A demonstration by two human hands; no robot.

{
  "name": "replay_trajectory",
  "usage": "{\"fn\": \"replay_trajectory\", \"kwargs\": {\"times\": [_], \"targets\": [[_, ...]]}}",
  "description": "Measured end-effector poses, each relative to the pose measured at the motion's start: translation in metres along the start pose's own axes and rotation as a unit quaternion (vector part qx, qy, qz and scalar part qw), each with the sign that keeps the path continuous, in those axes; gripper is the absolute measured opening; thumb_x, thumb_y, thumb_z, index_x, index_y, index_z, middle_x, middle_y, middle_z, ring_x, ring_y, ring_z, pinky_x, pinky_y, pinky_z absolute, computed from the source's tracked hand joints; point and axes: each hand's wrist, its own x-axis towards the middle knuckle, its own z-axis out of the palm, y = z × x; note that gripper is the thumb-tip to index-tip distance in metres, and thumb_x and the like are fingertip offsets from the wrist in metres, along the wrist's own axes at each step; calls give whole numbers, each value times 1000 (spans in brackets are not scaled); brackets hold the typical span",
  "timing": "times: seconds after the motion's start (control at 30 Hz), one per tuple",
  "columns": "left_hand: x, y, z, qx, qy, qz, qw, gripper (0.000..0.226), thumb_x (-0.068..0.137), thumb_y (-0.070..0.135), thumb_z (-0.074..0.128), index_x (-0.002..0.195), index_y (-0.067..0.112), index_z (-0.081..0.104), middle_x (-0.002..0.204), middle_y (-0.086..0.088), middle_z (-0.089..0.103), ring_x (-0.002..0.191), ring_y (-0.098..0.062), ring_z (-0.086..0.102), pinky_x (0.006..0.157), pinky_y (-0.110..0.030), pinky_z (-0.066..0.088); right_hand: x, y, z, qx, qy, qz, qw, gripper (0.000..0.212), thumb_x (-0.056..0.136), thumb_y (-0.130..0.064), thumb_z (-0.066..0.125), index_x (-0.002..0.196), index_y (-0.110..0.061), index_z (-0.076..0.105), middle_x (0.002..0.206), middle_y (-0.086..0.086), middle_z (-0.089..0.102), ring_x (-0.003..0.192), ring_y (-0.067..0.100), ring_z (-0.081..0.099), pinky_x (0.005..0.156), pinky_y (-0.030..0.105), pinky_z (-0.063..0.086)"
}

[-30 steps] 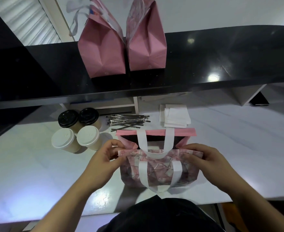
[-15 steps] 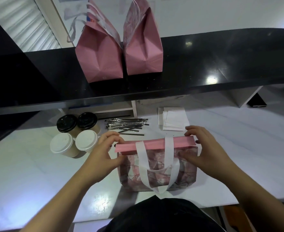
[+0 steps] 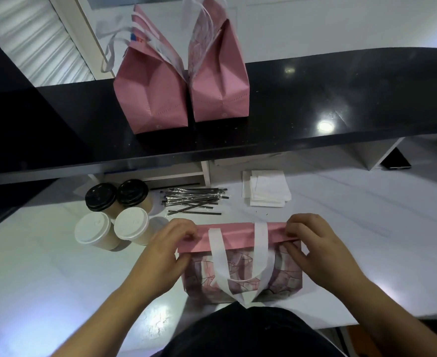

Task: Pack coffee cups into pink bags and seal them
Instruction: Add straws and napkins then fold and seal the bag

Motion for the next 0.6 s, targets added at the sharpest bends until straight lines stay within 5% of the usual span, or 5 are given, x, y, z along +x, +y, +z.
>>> {"fn": "replay_trajectory", "kwargs": {"times": [0.13,0.3,0.47,0.6], "targets": [[0,-2,-2,24,-10,20,999,50,79,-1,79,108,36,60,121,27,56,114,1,54,93,-27,50,-1,2,-2,-11,1,3,1000,22,88,-30,73,102,-14,67,116,-5,59,107,18,56,93,21,44],[1,-1,-7,19,-14,29,999,14,92,37,69,105,40,65,118,28,62,113,-3,60,92,-33,53,0,-1,-3,-4,9,22,1000,15,90,-26,72,97,-14,66,110,-9,58,102,14,54,91,16,39],[5,1,-4,48,1,13,999,39,93,14,76,116,44,64,111,40,59,104,15,53,86,-24,50,5,-5,-4,-29,-9,23,999,21,88,-13,73,108,-15,67,106,-6,58,99,17,53,85,24,43],[10,3,-7,90,-17,50,995,33,86,16,81,111,36,71,105,27,66,96,8,51,84,-36,52,12,-10,-13,-62,-56,-9,996,22,89,-27,71,109,-18,71,104,-2,61,99,21,55,78,35,50]]}}
